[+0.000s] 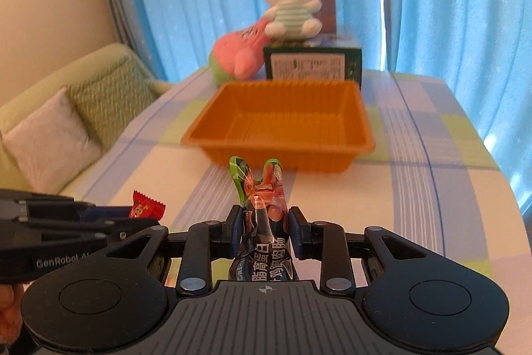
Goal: Organize snacks
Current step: 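Carry both snacks into the orange tray and open both tools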
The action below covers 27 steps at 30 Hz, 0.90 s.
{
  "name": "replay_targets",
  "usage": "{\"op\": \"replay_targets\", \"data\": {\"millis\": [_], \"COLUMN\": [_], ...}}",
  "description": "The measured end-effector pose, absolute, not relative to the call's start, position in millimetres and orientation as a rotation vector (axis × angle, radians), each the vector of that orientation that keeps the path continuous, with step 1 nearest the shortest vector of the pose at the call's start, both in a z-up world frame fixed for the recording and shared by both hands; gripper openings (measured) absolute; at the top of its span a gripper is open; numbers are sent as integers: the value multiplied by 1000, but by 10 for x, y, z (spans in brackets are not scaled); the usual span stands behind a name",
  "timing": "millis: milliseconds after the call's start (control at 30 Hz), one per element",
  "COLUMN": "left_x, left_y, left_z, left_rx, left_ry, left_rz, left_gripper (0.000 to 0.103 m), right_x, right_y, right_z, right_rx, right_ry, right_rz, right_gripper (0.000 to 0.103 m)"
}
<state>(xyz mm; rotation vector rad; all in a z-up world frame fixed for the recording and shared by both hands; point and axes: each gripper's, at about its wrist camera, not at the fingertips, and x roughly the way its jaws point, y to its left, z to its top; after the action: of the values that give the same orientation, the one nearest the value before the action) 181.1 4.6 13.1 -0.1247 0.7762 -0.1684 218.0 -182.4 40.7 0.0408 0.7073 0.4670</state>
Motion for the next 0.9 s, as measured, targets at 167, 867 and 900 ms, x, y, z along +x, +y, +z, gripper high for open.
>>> {"op": "replay_targets", "data": {"millis": [167,867,900], "left_x": [2422,3833,3845], "left_y": [84,414,421], "left_z": [275,-167,-197], "left_rx": [-106,-186,-188], "left_ry": [734,802,814], "left_rz": [-170,-159,-156], "left_gripper": [19,22,27], "right_x": [2806,4127,4141], "right_y": [-1812,-1616,-1610], "right_z": [500,210,188], "right_rx": [89,194,195], "right_ry": [712,797,800], "right_rz": [446,360,359], "right_gripper": [30,30,30]}}
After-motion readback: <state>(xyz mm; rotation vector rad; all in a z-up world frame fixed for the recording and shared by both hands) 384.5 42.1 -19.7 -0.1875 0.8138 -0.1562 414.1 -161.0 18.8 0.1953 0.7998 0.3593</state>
